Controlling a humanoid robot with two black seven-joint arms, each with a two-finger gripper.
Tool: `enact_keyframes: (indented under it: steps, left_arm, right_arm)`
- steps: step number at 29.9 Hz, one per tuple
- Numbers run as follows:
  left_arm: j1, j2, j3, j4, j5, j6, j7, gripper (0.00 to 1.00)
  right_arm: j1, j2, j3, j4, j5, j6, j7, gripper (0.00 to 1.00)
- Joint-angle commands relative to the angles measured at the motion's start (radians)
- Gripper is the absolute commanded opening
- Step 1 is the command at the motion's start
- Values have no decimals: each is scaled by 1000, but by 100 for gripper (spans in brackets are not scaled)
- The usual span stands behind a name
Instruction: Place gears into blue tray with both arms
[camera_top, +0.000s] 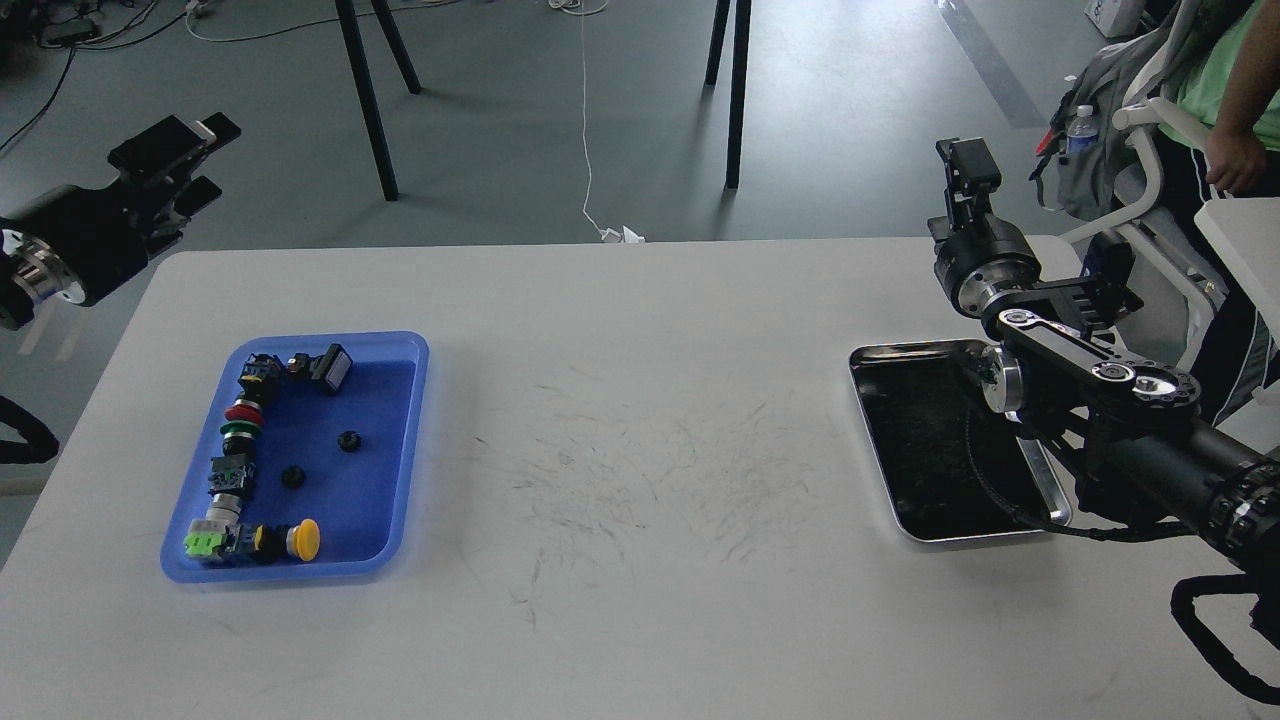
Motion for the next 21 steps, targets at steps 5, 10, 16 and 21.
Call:
enact_keyframes:
  steps: [5,10,16,21]
  left_arm:
    - [-6,-76,-21,47,-177,-29,0,98]
    - [-7,-101,-19,62,-266,-57,0,98]
    - [-7,-167,-19,116,-401,-85,0,98]
    - [-7,-191,-15,122,-568,-190,0,98]
  right_arm:
    - [10,-3,20,41,6,4,31,99]
    - [12,6,29,74,14,4,122,99]
    - [1,9,61,112,20,7,127,99]
    - [3,9,80,155,227,16,91,99]
